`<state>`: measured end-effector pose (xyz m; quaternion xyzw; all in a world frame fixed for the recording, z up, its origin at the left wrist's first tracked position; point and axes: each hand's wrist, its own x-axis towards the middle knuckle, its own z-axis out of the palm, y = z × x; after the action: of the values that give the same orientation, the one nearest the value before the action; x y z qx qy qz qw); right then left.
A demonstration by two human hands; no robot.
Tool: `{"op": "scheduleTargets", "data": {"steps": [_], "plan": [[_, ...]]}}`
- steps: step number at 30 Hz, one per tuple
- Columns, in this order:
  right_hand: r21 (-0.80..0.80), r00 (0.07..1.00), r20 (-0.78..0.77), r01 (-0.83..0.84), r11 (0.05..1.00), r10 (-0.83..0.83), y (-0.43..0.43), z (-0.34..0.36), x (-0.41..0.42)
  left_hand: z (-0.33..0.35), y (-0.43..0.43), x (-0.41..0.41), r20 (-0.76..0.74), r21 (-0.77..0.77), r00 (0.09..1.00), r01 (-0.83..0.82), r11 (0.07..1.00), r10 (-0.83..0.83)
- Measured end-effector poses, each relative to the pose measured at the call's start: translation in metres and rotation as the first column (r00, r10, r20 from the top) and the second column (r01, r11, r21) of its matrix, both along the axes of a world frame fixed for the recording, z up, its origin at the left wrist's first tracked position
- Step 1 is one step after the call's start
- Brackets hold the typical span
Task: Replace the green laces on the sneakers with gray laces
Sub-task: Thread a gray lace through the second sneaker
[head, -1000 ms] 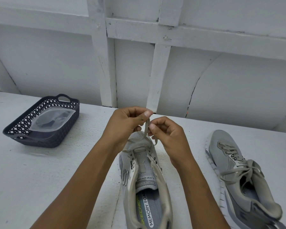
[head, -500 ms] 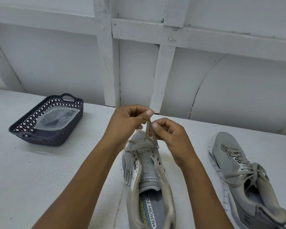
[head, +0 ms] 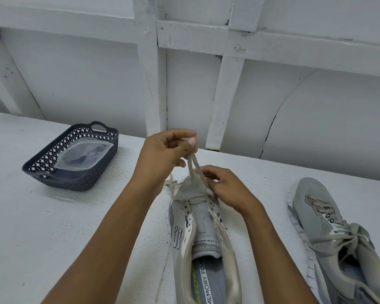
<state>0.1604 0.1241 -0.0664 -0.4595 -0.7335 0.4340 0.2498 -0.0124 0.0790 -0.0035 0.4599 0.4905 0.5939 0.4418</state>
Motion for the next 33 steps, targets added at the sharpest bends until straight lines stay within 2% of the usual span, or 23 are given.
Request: {"op": "scheduleTargets", "data": {"steps": [16, 18, 21, 25, 28, 33], "plan": [[0.011, 0.997, 0.052, 0.062, 0.998, -0.062, -0.028, 0.005, 0.033, 0.007, -0.019, 0.034, -0.006, 0.087, 0.998, 0.070, 0.994, -0.070], [0.033, 0.994, 0.025, 0.107, 0.994, -0.108, -0.029, 0.010, 0.033, 0.008, -0.020, 0.035, -0.008, 0.092, 0.997, 0.076, 0.993, -0.075], [0.097, 0.968, -0.118, 0.233, 0.968, -0.222, -0.035, 0.025, 0.032, 0.009, -0.019, 0.035, -0.016, 0.090, 0.997, 0.078, 0.993, -0.077], [-0.031, 0.954, -0.277, 0.114, 0.993, -0.119, -0.049, 0.057, 0.032, 0.011, -0.014, 0.033, -0.037, 0.090, 0.998, 0.058, 0.994, -0.055], [-0.008, 0.958, -0.281, 0.064, 0.998, -0.063, -0.055, 0.066, 0.028, 0.010, -0.011, 0.034, -0.026, 0.091, 0.998, 0.055, 0.994, -0.053], [0.059, 0.947, -0.293, 0.155, 0.986, -0.132, -0.050, 0.063, 0.018, 0.010, -0.007, 0.039, 0.044, 0.090, 0.998, 0.048, 0.995, -0.052]]}}
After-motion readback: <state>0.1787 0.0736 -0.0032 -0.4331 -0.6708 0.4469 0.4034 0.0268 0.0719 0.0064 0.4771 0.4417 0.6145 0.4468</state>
